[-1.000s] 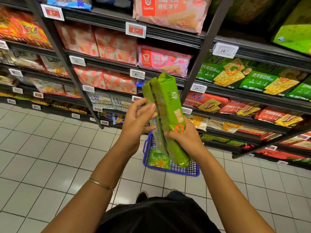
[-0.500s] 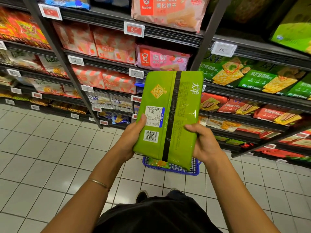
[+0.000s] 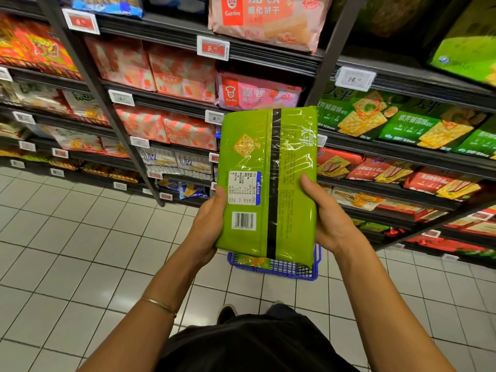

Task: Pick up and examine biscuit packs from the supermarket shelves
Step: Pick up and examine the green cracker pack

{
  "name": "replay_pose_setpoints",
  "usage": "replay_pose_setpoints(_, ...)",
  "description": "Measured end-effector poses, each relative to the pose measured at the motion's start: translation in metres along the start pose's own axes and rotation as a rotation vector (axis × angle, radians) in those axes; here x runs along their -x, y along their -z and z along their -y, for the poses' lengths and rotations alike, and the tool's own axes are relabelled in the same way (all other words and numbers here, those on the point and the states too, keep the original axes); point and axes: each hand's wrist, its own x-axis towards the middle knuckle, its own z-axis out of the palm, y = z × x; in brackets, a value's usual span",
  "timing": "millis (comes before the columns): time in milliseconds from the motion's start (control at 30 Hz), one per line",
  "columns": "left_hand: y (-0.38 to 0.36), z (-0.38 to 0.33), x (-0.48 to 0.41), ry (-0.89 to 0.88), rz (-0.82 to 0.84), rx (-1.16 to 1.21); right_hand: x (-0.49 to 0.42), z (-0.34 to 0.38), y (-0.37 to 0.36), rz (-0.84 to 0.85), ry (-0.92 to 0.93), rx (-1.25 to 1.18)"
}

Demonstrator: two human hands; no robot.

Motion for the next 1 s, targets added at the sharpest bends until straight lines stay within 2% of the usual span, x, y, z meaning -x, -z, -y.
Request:
replay_pose_setpoints(133, 0.005, -0.003, 0.005, -0.003, 0.021, -0.01, 0.003, -0.005, 0.005, -0.04, 0.022, -0.025)
replay_pose_setpoints(333, 0.02, -0.016, 0.007, -0.001, 0.184, 0.053, 0.008, -0.007, 0.006, 0.086, 0.045, -0.03)
replay_pose_setpoints(467, 0.012, -0.019, 0.008, -0.049, 0.109, -0.005, 0.008, -0.011, 0.008, 0.043, 0.02, 0.042)
replay_pose_setpoints(667, 0.006, -0.013, 0.015, -0.145, 0.068, -0.023, 0.01, -0.004, 0.002, -0.051, 0.111, 0.222)
replay_pose_setpoints(1000, 0.006, -0.02, 0.016, -0.107, 0.072, 0.027, 0.01, -0.009, 0.005, -0.052, 0.12, 0.123)
